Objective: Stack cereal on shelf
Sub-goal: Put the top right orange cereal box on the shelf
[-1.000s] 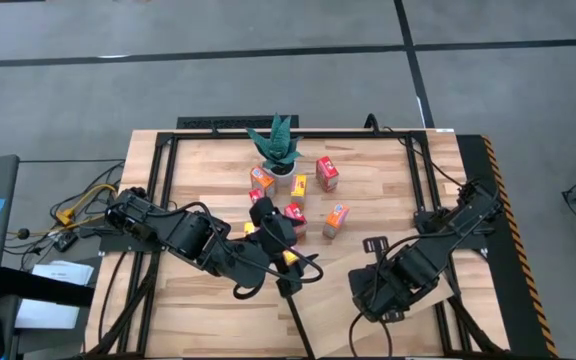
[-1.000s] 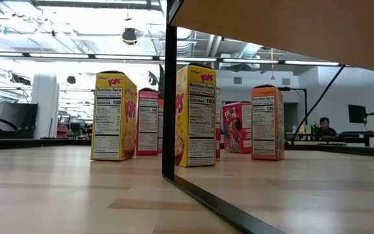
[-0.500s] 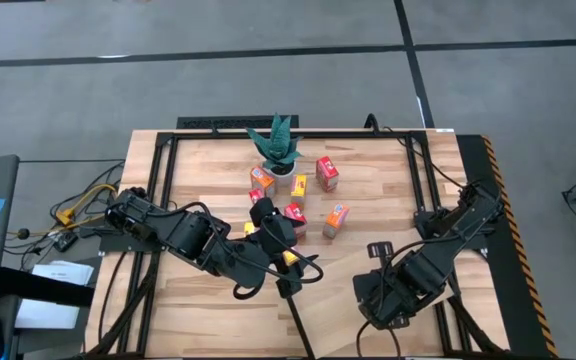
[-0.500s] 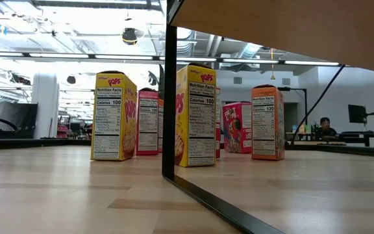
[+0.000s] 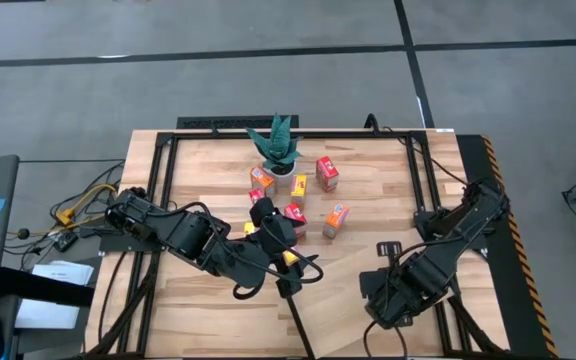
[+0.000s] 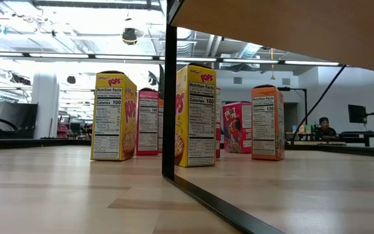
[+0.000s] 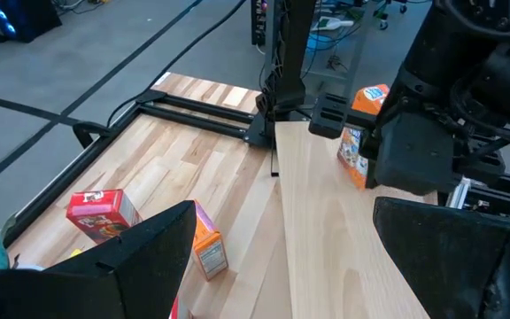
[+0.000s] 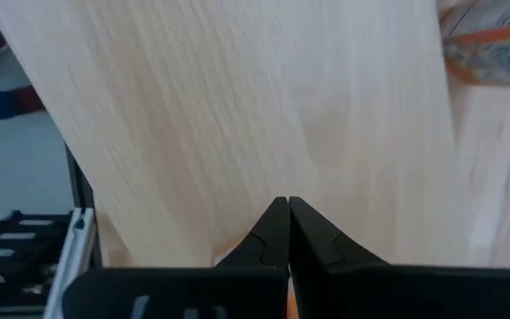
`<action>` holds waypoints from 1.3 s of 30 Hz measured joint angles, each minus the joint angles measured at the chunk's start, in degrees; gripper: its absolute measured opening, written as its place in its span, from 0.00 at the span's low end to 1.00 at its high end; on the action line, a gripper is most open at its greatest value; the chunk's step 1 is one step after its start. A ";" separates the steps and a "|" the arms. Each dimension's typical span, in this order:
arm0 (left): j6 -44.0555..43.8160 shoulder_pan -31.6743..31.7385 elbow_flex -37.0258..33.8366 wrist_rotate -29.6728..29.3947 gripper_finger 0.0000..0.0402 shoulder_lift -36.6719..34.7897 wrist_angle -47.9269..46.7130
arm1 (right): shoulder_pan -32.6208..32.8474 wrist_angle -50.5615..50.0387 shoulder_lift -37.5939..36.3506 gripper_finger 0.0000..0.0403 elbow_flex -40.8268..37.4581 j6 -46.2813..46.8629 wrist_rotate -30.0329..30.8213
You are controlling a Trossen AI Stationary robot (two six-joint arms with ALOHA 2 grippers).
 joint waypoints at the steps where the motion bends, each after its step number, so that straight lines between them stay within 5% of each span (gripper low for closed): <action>1: 0.22 0.00 0.00 0.00 0.84 0.00 -0.01 | 0.00 0.01 -0.19 0.05 -0.23 0.41 0.00; 11: 1.10 0.18 0.00 -0.13 0.84 0.00 0.01 | -0.71 -0.03 -0.59 0.04 -0.26 -2.18 0.08; 22: 1.52 0.48 0.00 -0.07 0.84 0.00 0.14 | -10.68 0.03 -0.59 0.02 -0.26 -13.51 -1.29; 29: 0.10 0.45 0.00 0.28 0.84 0.00 -0.07 | -11.75 0.03 -0.57 0.05 -0.38 -12.18 -1.38; 39: 1.35 0.41 0.00 0.24 0.84 0.00 -1.24 | -8.35 -0.13 -10.30 0.05 -13.28 -5.29 -1.51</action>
